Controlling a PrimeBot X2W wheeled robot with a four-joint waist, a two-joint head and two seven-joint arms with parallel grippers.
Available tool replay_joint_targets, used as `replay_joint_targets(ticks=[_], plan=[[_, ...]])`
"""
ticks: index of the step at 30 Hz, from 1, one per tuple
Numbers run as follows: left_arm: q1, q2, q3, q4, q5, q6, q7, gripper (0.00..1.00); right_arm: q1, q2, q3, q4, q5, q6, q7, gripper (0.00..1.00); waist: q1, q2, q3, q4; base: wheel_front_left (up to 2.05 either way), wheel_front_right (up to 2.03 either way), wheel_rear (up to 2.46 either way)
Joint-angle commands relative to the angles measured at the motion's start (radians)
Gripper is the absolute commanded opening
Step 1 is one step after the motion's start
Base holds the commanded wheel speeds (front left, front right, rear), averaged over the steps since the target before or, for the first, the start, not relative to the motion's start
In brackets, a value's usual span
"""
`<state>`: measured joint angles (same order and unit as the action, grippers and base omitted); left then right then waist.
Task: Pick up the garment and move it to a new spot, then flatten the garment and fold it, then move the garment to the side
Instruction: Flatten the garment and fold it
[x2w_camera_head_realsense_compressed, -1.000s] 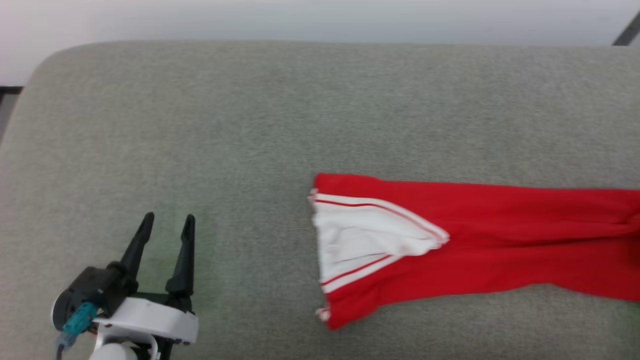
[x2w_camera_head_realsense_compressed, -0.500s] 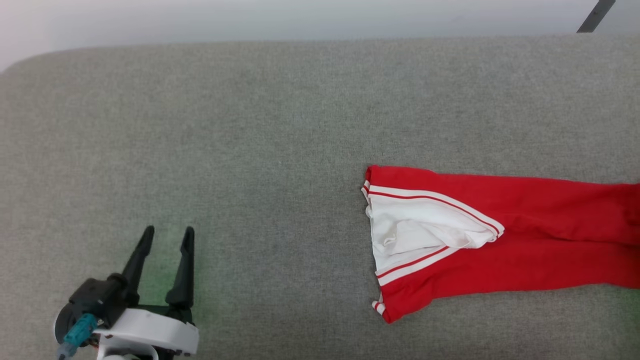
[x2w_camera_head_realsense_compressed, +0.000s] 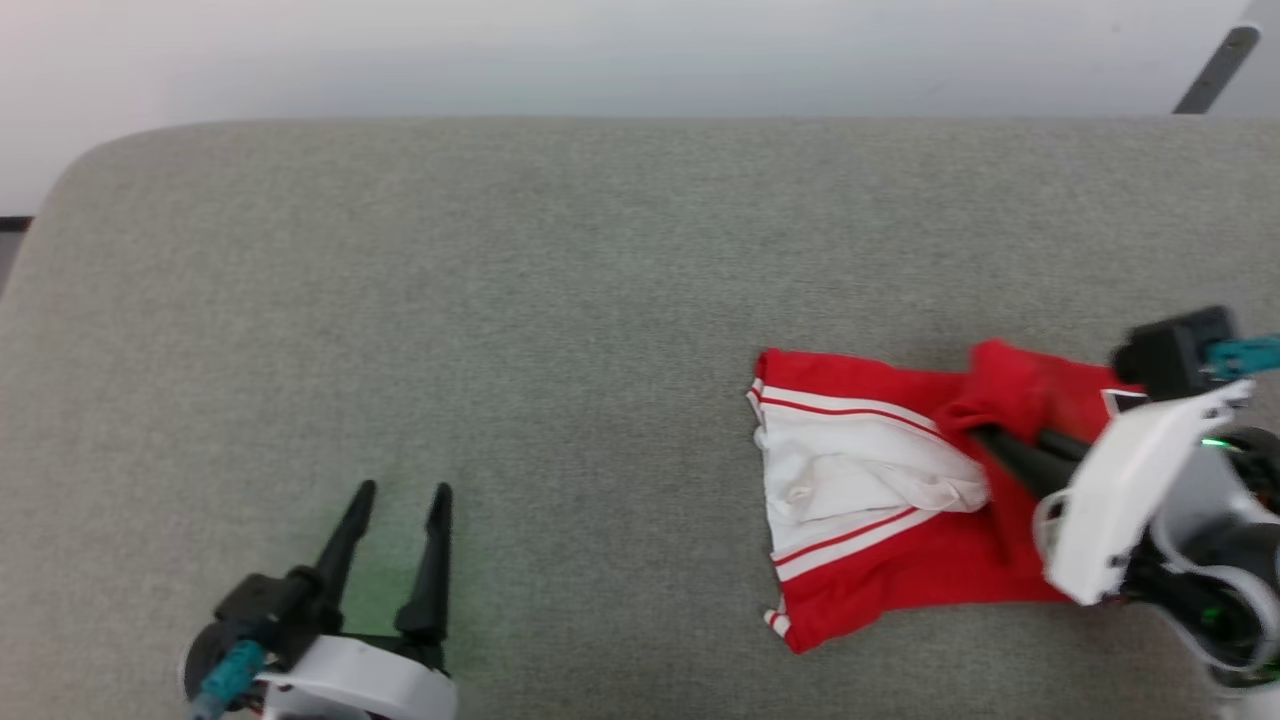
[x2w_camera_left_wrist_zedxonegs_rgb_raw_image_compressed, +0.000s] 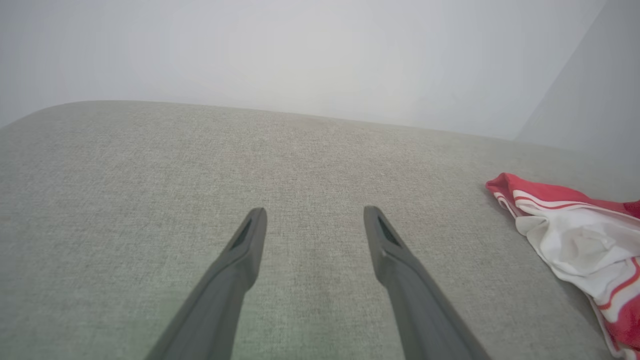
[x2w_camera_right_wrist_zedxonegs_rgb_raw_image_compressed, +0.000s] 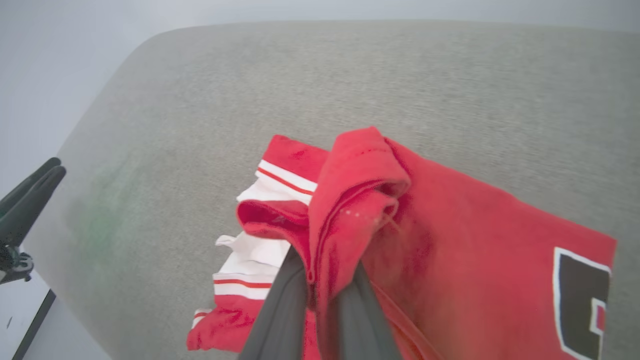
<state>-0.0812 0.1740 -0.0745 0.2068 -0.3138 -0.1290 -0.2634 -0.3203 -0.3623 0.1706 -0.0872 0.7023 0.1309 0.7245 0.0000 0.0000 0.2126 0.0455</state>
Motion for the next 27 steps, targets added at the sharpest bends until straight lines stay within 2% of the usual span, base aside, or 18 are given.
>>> replay_joint_targets(ticks=[1,9,17,24,27], plan=[[0.0,-0.006,-0.007,0.003,-0.003,-0.002,0.0,1.0,-0.015,0.012,0.027,-0.005,-0.006,0.0,0.001,0.0,0.0,0.0,-0.002,0.016,0.0,0.0,0.0],[-0.045,-0.021,-0.055,0.022,-0.017,-0.002,0.0,1.0,-0.076,0.006,0.155,0.057,-0.052,0.0,-0.013,0.0,0.0,0.0,0.02,0.082,0.0,0.0,0.0],[-0.066,-0.034,-0.057,0.038,-0.035,-0.002,0.0,1.0,-0.135,0.023,0.213,0.162,-0.07,0.0,-0.068,0.0,0.0,0.0,0.045,0.13,0.0,0.0,0.0],[-0.071,-0.041,-0.057,0.052,-0.044,-0.002,0.0,1.0,-0.157,0.013,0.28,0.248,-0.08,0.0,-0.121,0.0,0.0,0.0,0.046,0.147,0.0,0.0,0.0],[-0.067,-0.036,-0.049,0.055,-0.049,-0.002,0.0,1.0,-0.164,0.022,0.285,0.273,-0.067,0.0,-0.152,0.57,0.0,0.0,0.042,0.141,0.0,0.0,0.0]])
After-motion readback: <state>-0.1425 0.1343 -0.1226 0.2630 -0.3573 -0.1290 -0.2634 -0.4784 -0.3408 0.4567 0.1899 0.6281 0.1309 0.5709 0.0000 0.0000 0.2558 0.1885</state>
